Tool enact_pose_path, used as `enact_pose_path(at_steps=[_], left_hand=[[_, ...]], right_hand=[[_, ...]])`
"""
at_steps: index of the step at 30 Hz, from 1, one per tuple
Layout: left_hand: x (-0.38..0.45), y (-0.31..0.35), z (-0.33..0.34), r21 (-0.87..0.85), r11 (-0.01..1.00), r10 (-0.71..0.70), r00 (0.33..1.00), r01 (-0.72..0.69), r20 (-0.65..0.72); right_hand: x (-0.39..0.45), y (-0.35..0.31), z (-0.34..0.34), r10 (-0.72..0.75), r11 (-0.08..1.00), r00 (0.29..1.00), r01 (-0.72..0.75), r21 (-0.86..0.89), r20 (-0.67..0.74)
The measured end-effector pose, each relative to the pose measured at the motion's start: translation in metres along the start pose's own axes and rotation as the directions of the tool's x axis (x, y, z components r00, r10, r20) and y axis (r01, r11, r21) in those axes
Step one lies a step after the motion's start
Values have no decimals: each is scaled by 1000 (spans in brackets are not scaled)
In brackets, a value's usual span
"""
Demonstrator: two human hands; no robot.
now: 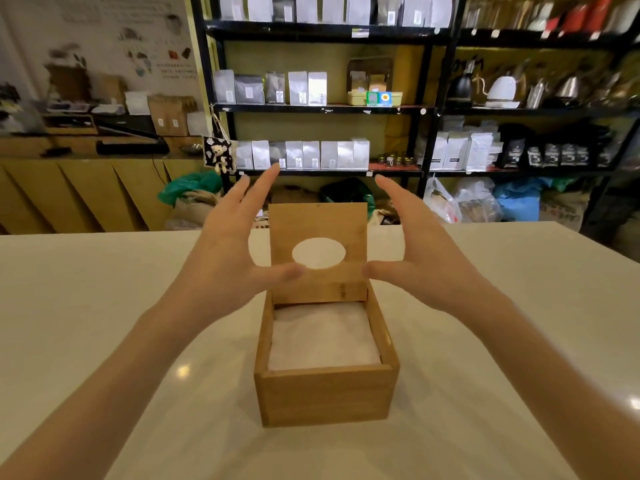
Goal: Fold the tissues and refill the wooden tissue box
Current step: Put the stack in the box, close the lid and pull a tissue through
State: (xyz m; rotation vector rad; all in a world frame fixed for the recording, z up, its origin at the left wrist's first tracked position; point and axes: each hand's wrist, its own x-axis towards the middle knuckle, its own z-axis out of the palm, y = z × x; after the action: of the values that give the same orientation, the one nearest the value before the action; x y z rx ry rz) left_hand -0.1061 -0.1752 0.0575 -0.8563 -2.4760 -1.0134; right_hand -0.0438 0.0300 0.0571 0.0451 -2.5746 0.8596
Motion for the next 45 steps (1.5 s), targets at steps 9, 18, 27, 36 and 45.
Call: enact_pose_path(at_steps=[9, 18, 27, 36, 45], left_hand=[[19, -12, 15, 310, 950, 0, 994, -33, 108], [4, -8, 17, 439, 891, 152, 987, -115, -49], [-41, 1, 19, 444, 883, 241, 958, -151, -155], [-107, 3, 30, 439, 890, 179, 980, -122, -90], [-134, -3, 39, 512, 842, 203, 979, -167, -15]], right_hand=[[18, -3, 10, -174, 907, 973, 217, -360, 149], [3, -9, 14, -247, 842, 969, 225, -490, 22], [-38, -8, 26, -376, 885, 913, 304, -351, -158], [-99, 0, 40, -385, 830, 920, 308, -465, -77], [-123, 15, 55, -384, 782, 923, 310, -540, -26]])
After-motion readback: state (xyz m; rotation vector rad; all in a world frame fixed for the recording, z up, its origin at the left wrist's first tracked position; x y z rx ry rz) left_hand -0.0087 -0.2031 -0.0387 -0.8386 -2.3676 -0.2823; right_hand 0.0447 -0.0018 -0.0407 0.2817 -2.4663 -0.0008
